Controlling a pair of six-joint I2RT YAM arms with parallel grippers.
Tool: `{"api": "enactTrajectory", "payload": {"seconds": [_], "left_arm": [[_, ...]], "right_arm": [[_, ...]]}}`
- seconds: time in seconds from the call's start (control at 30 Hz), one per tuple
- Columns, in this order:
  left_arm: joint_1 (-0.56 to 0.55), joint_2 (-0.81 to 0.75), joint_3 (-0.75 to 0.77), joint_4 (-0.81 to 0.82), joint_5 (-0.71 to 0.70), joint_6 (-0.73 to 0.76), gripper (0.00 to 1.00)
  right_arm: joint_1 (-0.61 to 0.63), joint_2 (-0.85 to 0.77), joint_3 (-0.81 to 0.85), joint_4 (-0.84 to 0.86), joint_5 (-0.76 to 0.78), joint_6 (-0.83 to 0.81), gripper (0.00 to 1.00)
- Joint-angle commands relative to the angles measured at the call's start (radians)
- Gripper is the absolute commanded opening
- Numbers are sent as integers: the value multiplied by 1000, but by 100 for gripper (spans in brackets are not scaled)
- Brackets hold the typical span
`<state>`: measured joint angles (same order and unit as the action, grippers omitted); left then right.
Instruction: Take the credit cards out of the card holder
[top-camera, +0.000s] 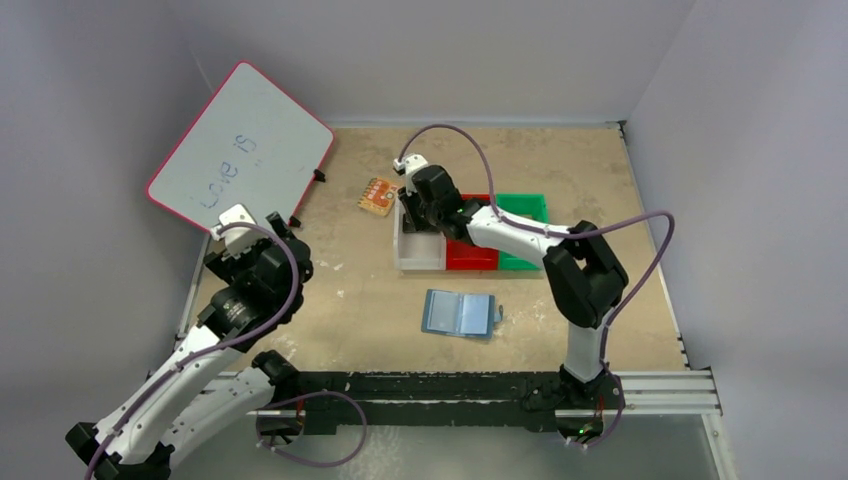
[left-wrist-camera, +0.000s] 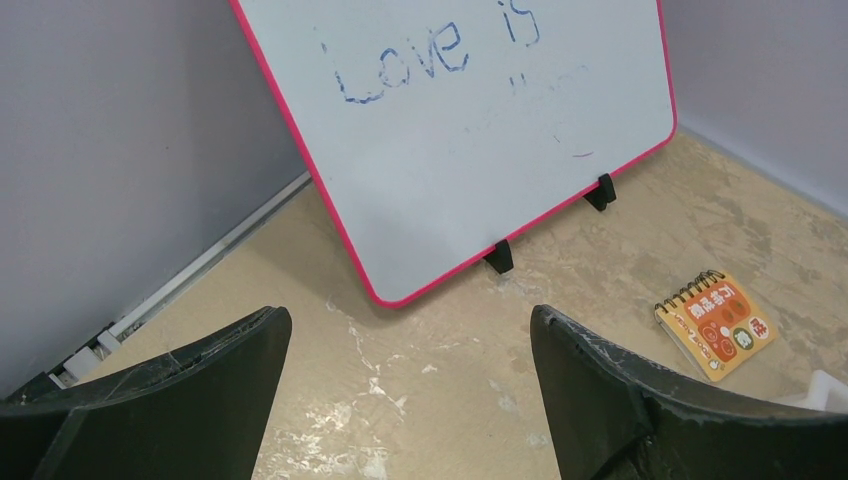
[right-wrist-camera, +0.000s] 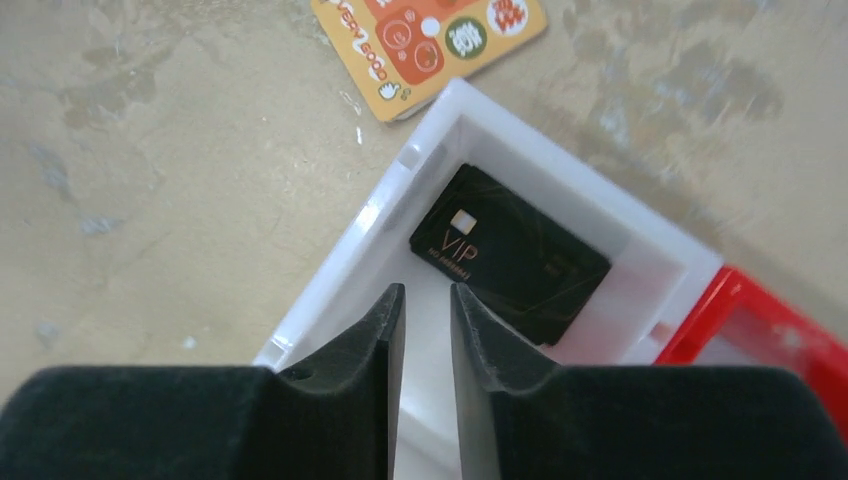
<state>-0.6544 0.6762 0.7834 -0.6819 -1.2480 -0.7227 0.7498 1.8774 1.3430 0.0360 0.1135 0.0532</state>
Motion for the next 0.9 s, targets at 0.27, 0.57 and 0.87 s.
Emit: {"api": "enactTrajectory", "payload": {"seconds": [0.27,0.57,0.87], "left_arm": [[7,5,38,7,-15,-8,91],[6,32,35,22,7,7,91],[7,51,38,16,-1,8,91]], "right_arm": [[-4,107,81,-138,63,419,18],[4,190,154,-230,202,515,20],[6,220,191,-252,212,516,22]]}}
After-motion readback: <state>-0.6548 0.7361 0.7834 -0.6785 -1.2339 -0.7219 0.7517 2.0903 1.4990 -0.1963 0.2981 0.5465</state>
